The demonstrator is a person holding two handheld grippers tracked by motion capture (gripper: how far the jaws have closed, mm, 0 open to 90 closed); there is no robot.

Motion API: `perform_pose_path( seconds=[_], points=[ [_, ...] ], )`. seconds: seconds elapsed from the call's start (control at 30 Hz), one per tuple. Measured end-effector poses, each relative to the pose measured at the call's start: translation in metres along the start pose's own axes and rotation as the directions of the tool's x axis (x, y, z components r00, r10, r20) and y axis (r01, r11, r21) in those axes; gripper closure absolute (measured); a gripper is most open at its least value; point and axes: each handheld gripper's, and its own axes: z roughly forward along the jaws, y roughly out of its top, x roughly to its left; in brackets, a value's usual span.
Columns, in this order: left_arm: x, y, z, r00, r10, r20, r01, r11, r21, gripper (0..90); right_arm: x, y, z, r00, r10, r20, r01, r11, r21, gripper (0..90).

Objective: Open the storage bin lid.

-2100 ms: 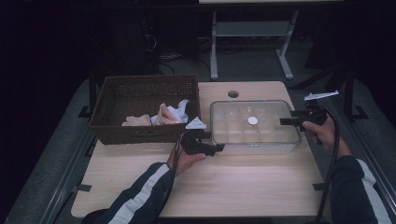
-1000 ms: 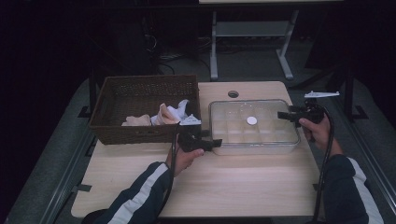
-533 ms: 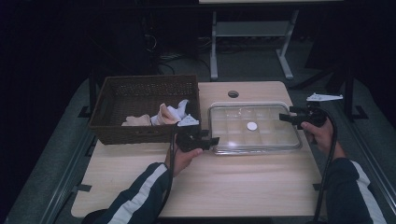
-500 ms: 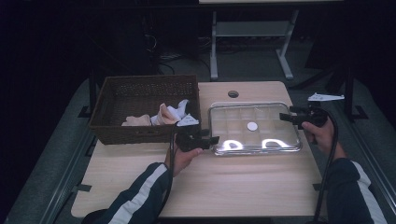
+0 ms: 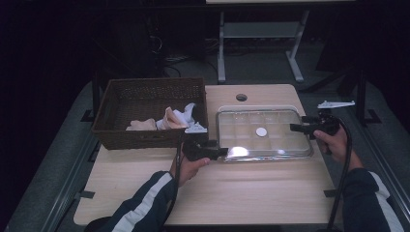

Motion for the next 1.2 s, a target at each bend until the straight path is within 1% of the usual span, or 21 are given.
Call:
perform_pose_path(
  seconds=[0.07,0.13,0.2,0.3,0.4,0.47,0.53,0.6,0.67,0.77,0.8,0.83,0.87,0.9,0.97,1.03,1.07,1.1,1.13,1.17,1.2],
  points=[
    [0.0,-0.001,-0.001,0.9999,0.013,0.006,-0.013,0.9999,0.003,35.5,0.0,-0.002,-0.001,0.9999,0.009,-0.01,-0.009,1.0,0.008,14.3],
    [0.002,-0.001,-0.002,0.9998,0.004,0.02,-0.004,1.0,-0.004,36.9,0.001,-0.004,-0.002,0.9994,0.013,-0.031,-0.012,1.0,0.003,14.1],
    [0.005,-0.003,-0.003,0.9993,-0.006,0.038,0.006,0.9999,-0.011,39.7,0.001,-0.007,-0.003,0.9991,0.023,-0.035,-0.024,1.0,-0.006,13.4],
    [0.006,-0.004,-0.005,0.999,-0.007,0.043,0.008,0.9999,-0.013,42.1,0.001,-0.011,-0.003,0.9981,0.041,-0.047,-0.042,0.999,-0.017,13.2],
    [0.006,-0.003,-0.005,0.9991,0.002,0.041,-0.002,1.0,-0.008,43.2,0.006,-0.011,-0.006,0.9995,-0.004,-0.033,0.003,1.0,-0.027,13.5],
    [0.004,-0.002,-0.006,0.9994,0.028,0.02,-0.027,0.9995,-0.016,46.0,0.01,-0.01,-0.009,0.9993,-0.031,-0.022,0.03,0.999,-0.035,13.8],
    [0.003,-0.003,-0.007,0.9992,0.04,0.01,-0.04,0.999,-0.023,49.1,0.013,-0.01,-0.012,0.9985,-0.051,-0.018,0.05,0.997,-0.056,14.1],
    [0.003,-0.003,-0.007,0.9993,0.036,0.011,-0.036,0.999,-0.026,49.1,0.014,-0.012,-0.013,0.9979,-0.063,-0.015,0.062,0.996,-0.071,14.3],
    [0.003,-0.003,-0.007,0.9992,0.039,0.013,-0.039,0.999,-0.024,49.4,0.015,-0.013,-0.013,0.998,-0.062,-0.013,0.061,0.996,-0.072,14.3],
    [0.002,-0.004,-0.009,0.9983,0.059,0.006,-0.059,0.9978,-0.032,52.8,0.018,-0.017,-0.017,0.9966,-0.079,-0.023,0.077,0.992,-0.105,15.8],
    [0.002,-0.004,-0.009,0.9983,0.059,0.006,-0.059,0.9978,-0.032,54.5,0.018,-0.018,-0.019,0.9964,-0.074,-0.042,0.068,0.991,-0.113,17.9],
    [0.001,-0.005,-0.011,0.9973,0.073,-0.003,-0.073,0.9962,-0.047,57.0,0.02,-0.019,-0.022,0.9953,-0.085,-0.045,0.079,0.988,-0.132,20.4],
    [0.001,-0.005,-0.011,0.9973,0.073,-0.003,-0.073,0.9962,-0.047,58.5,0.02,-0.019,-0.022,0.9953,-0.085,-0.045,0.079,0.988,-0.132,20.4],
    [0.0,-0.006,-0.012,0.9957,0.093,-0.006,-0.093,0.9949,-0.04,59.0,0.024,-0.021,-0.025,0.9949,-0.092,-0.039,0.086,0.986,-0.141,23.5],
    [-0.001,-0.008,-0.012,0.9953,0.096,-0.005,-0.096,0.9945,-0.041,60.7,0.027,-0.024,-0.029,0.994,-0.105,-0.033,0.099,0.984,-0.147,29.6],
    [-0.001,-0.01,-0.012,0.9952,0.098,0.002,-0.097,0.9947,-0.033,62.8,0.03,-0.029,-0.035,0.992,-0.115,-0.051,0.105,0.98,-0.17,37.6],
    [-0.001,-0.011,-0.012,0.9947,0.103,0.009,-0.103,0.9945,-0.023,64.2,0.032,-0.031,-0.037,0.9916,-0.118,-0.052,0.107,0.978,-0.177,41.0],
    [-0.002,-0.013,-0.012,0.9941,0.108,0.004,-0.108,0.9939,-0.025,65.6,0.034,-0.034,-0.041,0.991,-0.119,-0.061,0.106,0.977,-0.188,44.2],
    [-0.002,-0.013,-0.012,0.9941,0.108,0.004,-0.108,0.9939,-0.025,68.0,0.034,-0.034,-0.041,0.991,-0.119,-0.061,0.106,0.977,-0.188,44.2],
    [-0.004,-0.014,-0.012,0.9934,0.115,-0.002,-0.115,0.993,-0.026,68.0,0.036,-0.037,-0.043,0.9898,-0.122,-0.073,0.106,0.975,-0.197,46.7],
    [-0.005,-0.016,-0.012,0.9926,0.121,-0.008,-0.121,0.9924,-0.023,71.0,0.038,-0.04,-0.046,0.9879,-0.126,-0.09,0.106,0.974,-0.201,51.0]
  ],
)
